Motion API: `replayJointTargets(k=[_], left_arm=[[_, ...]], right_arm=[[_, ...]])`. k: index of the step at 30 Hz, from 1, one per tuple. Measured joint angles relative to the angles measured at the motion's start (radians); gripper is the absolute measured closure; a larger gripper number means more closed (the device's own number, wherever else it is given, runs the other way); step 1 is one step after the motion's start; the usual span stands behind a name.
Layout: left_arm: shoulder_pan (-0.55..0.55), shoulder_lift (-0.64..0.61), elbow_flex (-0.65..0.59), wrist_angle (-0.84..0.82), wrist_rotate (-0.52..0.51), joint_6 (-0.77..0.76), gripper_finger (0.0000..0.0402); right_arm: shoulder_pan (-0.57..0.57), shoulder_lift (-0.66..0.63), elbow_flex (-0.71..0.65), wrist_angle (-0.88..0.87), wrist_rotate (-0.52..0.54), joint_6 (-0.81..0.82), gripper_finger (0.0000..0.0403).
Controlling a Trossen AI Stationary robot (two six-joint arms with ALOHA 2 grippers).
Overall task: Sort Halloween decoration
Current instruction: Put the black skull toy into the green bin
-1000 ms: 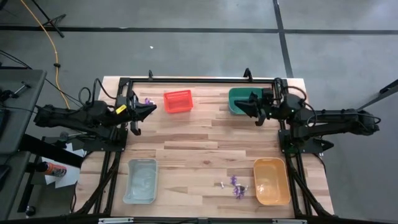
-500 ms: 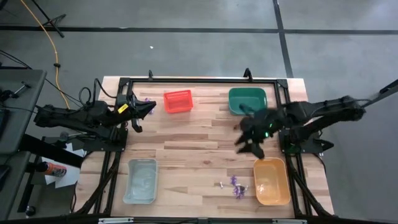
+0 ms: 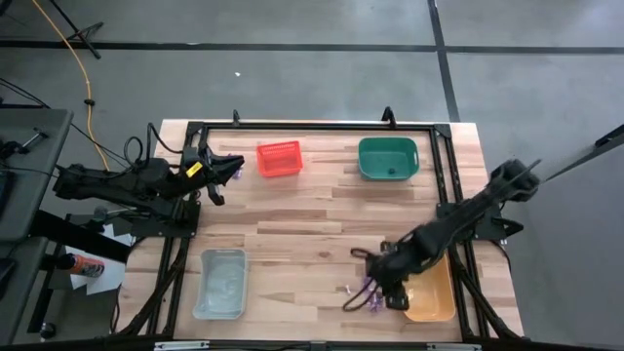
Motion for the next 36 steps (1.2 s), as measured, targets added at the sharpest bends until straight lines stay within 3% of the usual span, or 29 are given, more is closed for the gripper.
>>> replayJointTargets(k=[11,36], left_arm=[[0.0,0.0,0.0,0.0,-0.001,0.001,0.036],[0.0,0.0,0.0,-0.034,-0.001,0.027,0.036]], right_arm=[[0.079,0.233,-0.001,0.005,0.106,-0.018,0.0196],[0.113,0.242,-0.041,0.117,0.179,-0.017,0.0196]])
